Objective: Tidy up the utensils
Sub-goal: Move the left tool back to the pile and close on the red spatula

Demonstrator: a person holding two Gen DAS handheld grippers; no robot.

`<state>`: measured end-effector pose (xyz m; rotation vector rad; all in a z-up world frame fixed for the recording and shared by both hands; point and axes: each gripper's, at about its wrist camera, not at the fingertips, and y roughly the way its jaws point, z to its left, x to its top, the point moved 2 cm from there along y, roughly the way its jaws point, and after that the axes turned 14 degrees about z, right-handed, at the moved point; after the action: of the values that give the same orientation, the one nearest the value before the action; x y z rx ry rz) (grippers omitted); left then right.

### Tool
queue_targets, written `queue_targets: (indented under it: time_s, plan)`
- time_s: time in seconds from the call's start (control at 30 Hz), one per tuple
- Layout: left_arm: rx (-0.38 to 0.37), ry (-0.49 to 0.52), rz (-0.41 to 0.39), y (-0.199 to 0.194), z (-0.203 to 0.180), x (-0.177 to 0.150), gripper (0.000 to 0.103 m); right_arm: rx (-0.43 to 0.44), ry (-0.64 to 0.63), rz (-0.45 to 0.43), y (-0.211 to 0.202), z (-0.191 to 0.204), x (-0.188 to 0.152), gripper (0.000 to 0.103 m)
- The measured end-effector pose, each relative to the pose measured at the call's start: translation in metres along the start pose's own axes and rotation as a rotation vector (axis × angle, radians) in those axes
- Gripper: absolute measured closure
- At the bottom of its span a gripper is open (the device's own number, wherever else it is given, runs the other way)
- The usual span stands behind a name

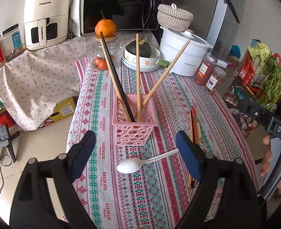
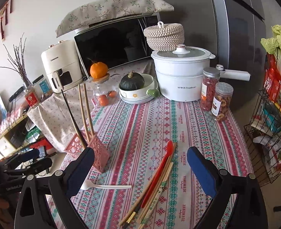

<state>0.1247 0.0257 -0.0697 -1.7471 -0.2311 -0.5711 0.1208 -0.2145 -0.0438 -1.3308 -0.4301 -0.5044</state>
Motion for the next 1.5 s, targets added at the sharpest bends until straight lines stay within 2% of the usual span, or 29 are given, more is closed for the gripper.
queue_targets:
  time_s: [0.1,0.23,0.37,0.57,0.7,0.9,1.0,1.07,1.23,1.4,1.5]
  plan:
    - [0.003,0.012,0.015,0.005,-0.007,-0.003,0.017,-0.029,0.03,0.025,0.007,-0.01,-0.003,0.004]
    - [0.02,0.042,0.025,0.012,-0.022,-0.006,0.017,-0.07,-0.021,0.057,0.015,-0.017,-0.01,0.004]
    - [0.052,0.082,0.027,0.02,-0.04,-0.01,0.017,-0.087,-0.082,0.172,0.034,-0.027,-0.02,0.0]
    - [0.088,0.154,0.072,0.04,-0.071,-0.01,0.017,-0.039,0.015,0.244,0.039,-0.064,-0.025,0.0]
    - [0.072,0.162,0.114,0.058,-0.09,-0.004,0.017,0.034,0.085,0.244,0.036,-0.092,-0.024,0.0]
    - [0.037,0.201,0.182,0.091,-0.123,0.009,0.018,-0.01,0.106,0.303,0.044,-0.115,-0.025,0.0]
    - [-0.018,0.176,0.215,0.109,-0.136,0.023,0.029,-0.007,0.118,0.341,0.051,-0.124,-0.027,0.0]
    - [-0.045,0.161,0.235,0.12,-0.143,0.035,0.039,-0.021,0.124,0.348,0.056,-0.129,-0.028,0.0]
    - [-0.06,0.133,0.273,0.148,-0.161,0.064,0.058,-0.031,0.147,0.365,0.063,-0.142,-0.027,0.001]
    - [-0.033,0.123,0.319,0.176,-0.174,0.082,0.065,0.008,0.221,0.36,0.057,-0.156,-0.024,0.001]
    - [-0.009,0.112,0.339,0.189,-0.176,0.087,0.067,-0.006,0.223,0.345,0.052,-0.159,-0.021,0.001]
